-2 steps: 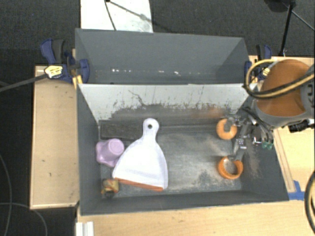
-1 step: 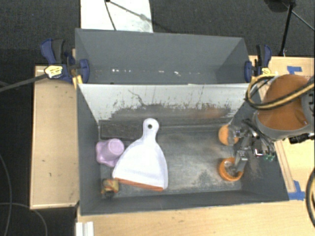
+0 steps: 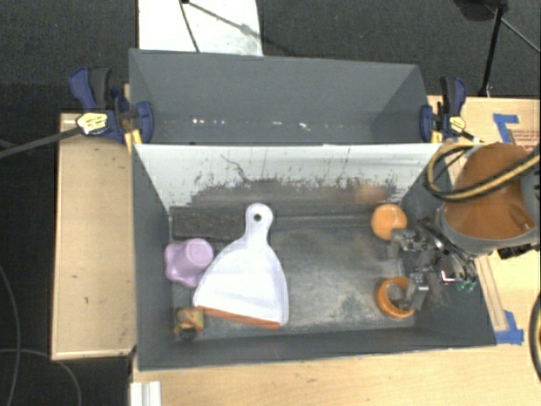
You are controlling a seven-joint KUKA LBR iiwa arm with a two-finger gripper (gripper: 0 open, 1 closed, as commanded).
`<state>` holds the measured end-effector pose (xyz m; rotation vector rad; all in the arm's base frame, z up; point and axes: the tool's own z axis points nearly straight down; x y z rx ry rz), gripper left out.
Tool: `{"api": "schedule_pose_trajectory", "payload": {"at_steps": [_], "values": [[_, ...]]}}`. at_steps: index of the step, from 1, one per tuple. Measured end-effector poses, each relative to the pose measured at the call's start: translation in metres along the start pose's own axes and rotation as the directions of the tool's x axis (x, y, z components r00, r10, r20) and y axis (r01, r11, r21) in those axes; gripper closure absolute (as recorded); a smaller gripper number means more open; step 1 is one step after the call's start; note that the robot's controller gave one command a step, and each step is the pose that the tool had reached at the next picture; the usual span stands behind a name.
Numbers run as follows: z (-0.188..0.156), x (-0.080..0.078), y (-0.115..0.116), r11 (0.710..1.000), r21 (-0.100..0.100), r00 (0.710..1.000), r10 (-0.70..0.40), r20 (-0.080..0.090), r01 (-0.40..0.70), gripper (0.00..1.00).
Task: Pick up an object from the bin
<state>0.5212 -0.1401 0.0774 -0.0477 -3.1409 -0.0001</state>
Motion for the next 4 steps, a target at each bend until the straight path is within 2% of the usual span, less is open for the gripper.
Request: {"api": "schedule_pose_trajectory", "payload": {"at_steps": [1,2,3,4], "values": [[0.006,0.007,-0.005,1.000,-0.002,1.000,0.016,0.001,-0.016,1.00],[0.006,0.007,-0.005,1.000,-0.002,1.000,0.016,0.001,-0.016,1.00],[-0.046,0.011,-0.001,1.000,-0.002,1.000,0.019,-0.004,-0.019,1.00],[-0.054,0.003,0.005,1.000,0.002,1.000,0.028,0.014,-0.028,1.00]]}}
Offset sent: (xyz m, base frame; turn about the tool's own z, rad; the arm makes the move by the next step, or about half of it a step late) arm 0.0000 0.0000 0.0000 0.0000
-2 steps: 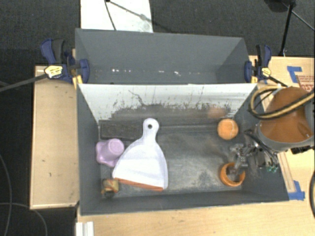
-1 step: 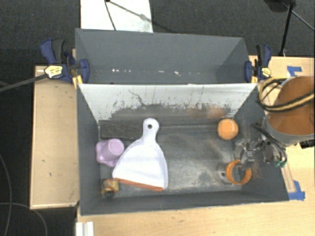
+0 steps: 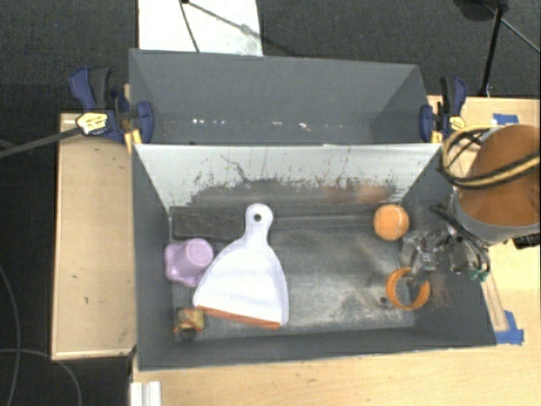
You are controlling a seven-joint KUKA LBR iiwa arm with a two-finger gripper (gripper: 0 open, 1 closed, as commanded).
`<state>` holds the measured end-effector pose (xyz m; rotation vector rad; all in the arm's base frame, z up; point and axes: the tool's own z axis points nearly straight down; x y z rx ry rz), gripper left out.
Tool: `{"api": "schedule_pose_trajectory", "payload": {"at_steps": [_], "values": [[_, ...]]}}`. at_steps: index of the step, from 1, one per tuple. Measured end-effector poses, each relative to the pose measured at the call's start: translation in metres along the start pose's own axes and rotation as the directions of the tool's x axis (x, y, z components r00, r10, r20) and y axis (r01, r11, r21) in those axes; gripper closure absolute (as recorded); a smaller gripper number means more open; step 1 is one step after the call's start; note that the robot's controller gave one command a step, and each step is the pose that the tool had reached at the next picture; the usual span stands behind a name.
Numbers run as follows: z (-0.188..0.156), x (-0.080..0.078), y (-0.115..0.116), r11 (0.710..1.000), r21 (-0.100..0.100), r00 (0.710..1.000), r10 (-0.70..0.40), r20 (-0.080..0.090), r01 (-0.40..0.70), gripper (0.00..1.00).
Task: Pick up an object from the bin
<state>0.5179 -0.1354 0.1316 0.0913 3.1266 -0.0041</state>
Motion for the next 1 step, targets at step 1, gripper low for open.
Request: {"api": "schedule_pose_trajectory", "payload": {"at_steps": [1], "values": [[-0.1693,-0.0053,0.0049,1.000,0.000,1.000,-0.007,-0.002,0.007,1.00]]}}
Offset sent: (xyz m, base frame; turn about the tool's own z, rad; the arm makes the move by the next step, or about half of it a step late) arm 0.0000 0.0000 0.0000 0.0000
